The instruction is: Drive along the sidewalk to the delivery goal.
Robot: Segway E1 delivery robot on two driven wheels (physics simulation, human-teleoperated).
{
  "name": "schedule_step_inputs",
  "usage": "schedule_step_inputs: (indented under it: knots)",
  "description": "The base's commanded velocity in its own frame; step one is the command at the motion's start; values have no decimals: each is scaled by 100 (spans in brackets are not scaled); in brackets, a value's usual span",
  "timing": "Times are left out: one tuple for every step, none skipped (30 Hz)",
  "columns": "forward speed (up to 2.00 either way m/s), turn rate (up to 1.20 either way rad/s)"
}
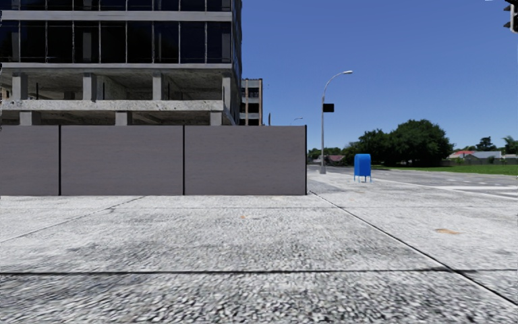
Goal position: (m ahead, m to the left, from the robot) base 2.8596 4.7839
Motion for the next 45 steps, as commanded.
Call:
schedule_step_inputs:
  knots:
    - [186,0]
    - [186,0]
    - [186,0]
    - [186,2]
    - [186,16]
    - [186,30]
    - [186,49]
    - [186,62]
    - [186,62]
    - [186,67]
    - [186,67]
    - [185,68]
    - [172,68]
    - [159,68]
    - [151,71]
    - [147,75]
    - [146,78]
    - [146,79]
    - [145,80]
    - [145,80]
    - [145,80]
    - [145,80]
    - [145,80]
    - [145,80]
    - [145,80]
    - [145,80]
    - [145,80]
    - [145,80]
    - [145,80]
    - [145,80]
    - [145,80]
    - [145,80]
    - [145,80]
    - [145,80]
    - [145,80]
    - [145,80]
    - [145,80]
    - [145,80]
    - [145,80]
    - [145,80]
    - [145,80]
    - [145,80]
    - [145,80]
    - [145,80]
    - [145,80]
